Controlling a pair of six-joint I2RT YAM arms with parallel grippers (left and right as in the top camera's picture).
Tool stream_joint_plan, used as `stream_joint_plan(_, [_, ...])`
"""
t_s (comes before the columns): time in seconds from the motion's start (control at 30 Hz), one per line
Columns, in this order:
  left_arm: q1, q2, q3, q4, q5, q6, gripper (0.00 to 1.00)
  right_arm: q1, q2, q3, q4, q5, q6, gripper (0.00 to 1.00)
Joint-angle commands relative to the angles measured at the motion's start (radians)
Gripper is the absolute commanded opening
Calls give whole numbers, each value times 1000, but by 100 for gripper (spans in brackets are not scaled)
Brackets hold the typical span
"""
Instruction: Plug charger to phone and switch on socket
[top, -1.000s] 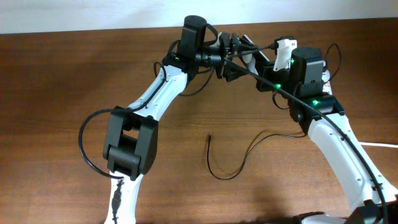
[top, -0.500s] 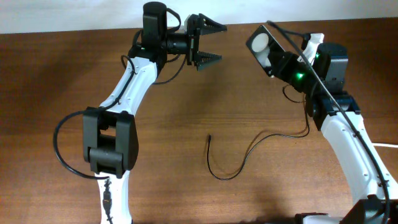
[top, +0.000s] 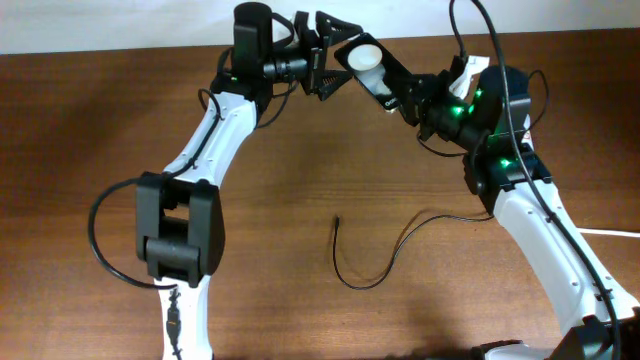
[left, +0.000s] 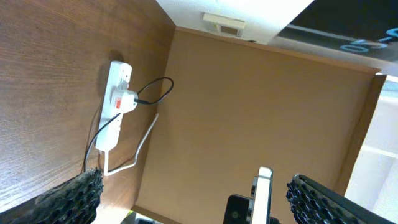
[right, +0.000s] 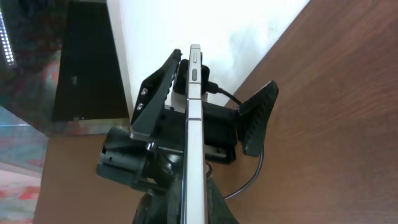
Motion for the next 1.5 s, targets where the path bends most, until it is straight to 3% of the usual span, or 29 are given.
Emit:
stream_joint_plan(0.0, [-29,-33,16,3,-6,-7,99,6,-7,18,17,35,-2,4])
stream_joint_plan(0.23, [-50,-33,16,114,-17,-170,99,49,-6,18,10,149,26,4])
stream_joint_plan(0.47, [-50,-33,16,115,-30,-199,99,75,-6,18,-14,236,204,4])
stream_joint_plan(0.83, [-52,-33,16,114,-33,-225,99,122,-6,18,-55,274,204,4])
stream_joint_plan(0.9, [-52,-33,15,115,-33,-225,85,122,-6,18,-55,273,204,4])
stream_joint_plan(1.0, [-52,-33,16,114,-33,-225,47,122,-6,18,-54,273,204,4])
stream_joint_plan(1.1, [-52,-33,16,114,-33,-224,28,122,-6,18,-54,273,204,4])
stream_joint_plan(1.17, [-52,-33,16,114,-33,-224,22,122,-6,18,-54,273,211,4])
stream_joint_plan(1.47, [-52,-33,16,115,-33,-224,20,122,-6,18,-55,258,312,4])
